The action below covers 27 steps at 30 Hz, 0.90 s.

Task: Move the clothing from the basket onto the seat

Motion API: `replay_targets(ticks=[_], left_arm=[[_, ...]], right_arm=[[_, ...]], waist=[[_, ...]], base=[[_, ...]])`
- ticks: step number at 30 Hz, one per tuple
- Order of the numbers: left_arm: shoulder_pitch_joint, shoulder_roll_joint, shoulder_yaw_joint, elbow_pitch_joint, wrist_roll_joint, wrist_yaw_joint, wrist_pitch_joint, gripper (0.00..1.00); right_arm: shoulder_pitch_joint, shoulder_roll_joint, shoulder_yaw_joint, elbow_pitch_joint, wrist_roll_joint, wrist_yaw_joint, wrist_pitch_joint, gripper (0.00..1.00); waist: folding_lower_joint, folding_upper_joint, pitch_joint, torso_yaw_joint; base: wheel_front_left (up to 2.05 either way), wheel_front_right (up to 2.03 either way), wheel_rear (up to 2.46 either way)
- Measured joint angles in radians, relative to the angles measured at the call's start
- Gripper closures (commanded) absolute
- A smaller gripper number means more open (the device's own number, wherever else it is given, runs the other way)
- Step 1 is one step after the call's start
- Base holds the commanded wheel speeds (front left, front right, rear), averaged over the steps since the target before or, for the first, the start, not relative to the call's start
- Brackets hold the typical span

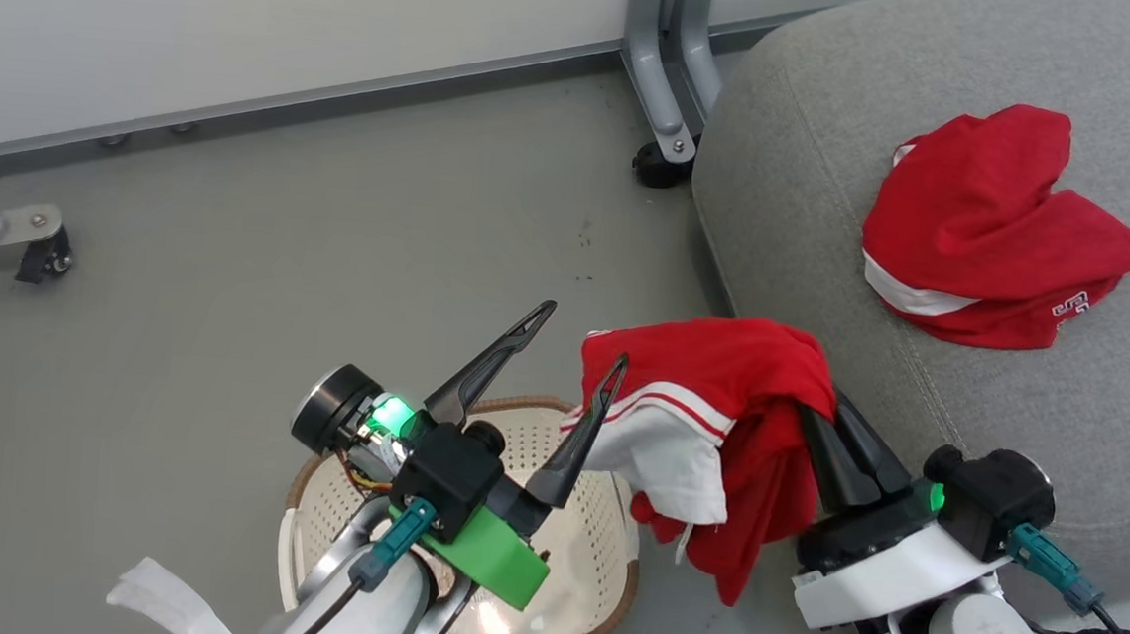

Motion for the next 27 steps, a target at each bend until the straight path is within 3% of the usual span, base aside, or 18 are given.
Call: replay_targets(ticks=[20,27], left_arm=[[0.031,0.08,-0.046,0.028,-0.018,-0.031,0.0,0.0],[0.011,0.124,-0.115,0.052,-0.052,-0.035,0.0,0.0]], right_arm=[[0.042,0.054,-0.116,-0.187,-0.032,0.0,0.0,1.0],[0.108,0.078,-0.211,-0.27,-0.054,0.0,0.0,1.0]], waist=[[0.0,0.0,0.109,-0.266],[0.0,0.0,0.18,-0.306]], base=[[0.0,0.0,0.0],[0.03,0.03,0.03]])
